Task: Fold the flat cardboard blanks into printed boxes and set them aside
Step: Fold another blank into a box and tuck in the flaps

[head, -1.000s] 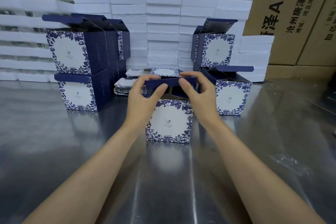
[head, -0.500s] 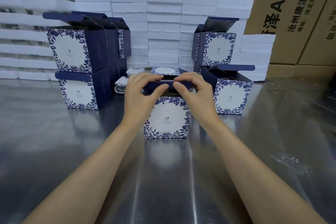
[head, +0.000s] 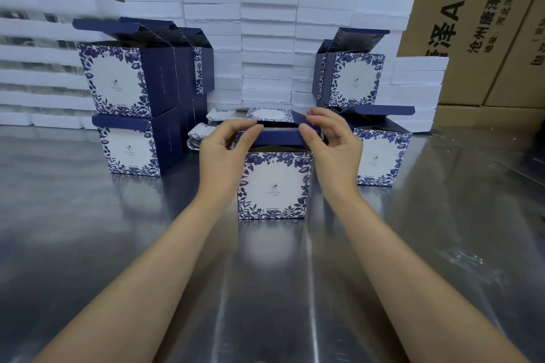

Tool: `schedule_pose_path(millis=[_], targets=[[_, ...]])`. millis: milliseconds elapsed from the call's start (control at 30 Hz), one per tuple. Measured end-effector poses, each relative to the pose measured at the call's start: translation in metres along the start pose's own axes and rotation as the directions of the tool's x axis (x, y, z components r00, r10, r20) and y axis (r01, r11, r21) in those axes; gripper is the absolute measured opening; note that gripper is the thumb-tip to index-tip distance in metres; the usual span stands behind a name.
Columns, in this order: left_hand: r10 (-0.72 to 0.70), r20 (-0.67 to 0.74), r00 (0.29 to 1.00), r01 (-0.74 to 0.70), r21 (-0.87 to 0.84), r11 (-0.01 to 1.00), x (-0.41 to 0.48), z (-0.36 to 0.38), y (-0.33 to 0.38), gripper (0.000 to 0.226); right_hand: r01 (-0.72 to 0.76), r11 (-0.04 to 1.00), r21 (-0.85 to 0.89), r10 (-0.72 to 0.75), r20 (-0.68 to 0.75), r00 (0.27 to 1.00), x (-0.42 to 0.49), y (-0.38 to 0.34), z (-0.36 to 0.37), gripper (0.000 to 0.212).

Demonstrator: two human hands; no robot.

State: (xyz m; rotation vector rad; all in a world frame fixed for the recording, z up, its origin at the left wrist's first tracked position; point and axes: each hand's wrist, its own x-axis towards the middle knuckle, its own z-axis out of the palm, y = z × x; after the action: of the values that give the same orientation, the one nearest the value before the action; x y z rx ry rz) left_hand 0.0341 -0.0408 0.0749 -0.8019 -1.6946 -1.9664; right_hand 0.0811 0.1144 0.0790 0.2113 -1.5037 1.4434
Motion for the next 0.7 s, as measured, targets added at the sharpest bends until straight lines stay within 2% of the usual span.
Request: schedule_pose_path(millis=[33,167,300,433,500,567,633,700], targets=[[0.003,-0.011,1.0,-0.003,0.019,1.0,0.0,0.0,-0.001,0.005,0.005,1.0,-0.013,-0.005,-0.001,1.0,-0.001,0.001,0.0,0.022],[0.025,-0.01,1.0,-0.025,0.019,1.0,0.001,-0.002,-0.006,0.002,0.04,0.997,-0.069,-0.039,0.021,0.999,-0.003,0.005,0.001,0.019],[-0.009,0.031,0.999,0.01,-0.059,0.998,0.001,-0.003,-0.008,0.013,0.022,0.999,-0.05,-0.021,0.002,1.0,0.0,0.005,-0.002,0.025],[-0.028,0.04,0.999,0.029,-0.024,0.999,0.002,-0.004,-0.015,0.014,-0.024,1.0,0.006,0.024,-0.028,0.999,0.003,0.004,-0.002,0.022],[-0.033,0.057,0.998,0.032,0.023,0.999,0.001,-0.004,-0.019,0.011,0.01,0.998,-0.065,-0.012,-0.02,1.0,0.001,0.006,-0.002,0.022],[-0.058,0.081,0.995,0.052,0.073,0.996,-0.002,-0.004,-0.024,0.01,0.032,0.976,-0.215,-0.031,0.008,0.999,-0.004,0.013,-0.004,0.021],[-0.097,0.097,0.991,0.086,0.117,0.989,-0.005,-0.003,-0.031,0.01,-0.003,0.948,-0.318,0.009,0.017,1.0,-0.011,0.025,-0.008,0.011],[-0.123,0.132,0.984,0.103,0.148,0.984,-0.009,-0.002,-0.038,0.022,-0.04,0.932,-0.36,0.069,0.069,0.995,-0.018,0.036,-0.014,0.014]])
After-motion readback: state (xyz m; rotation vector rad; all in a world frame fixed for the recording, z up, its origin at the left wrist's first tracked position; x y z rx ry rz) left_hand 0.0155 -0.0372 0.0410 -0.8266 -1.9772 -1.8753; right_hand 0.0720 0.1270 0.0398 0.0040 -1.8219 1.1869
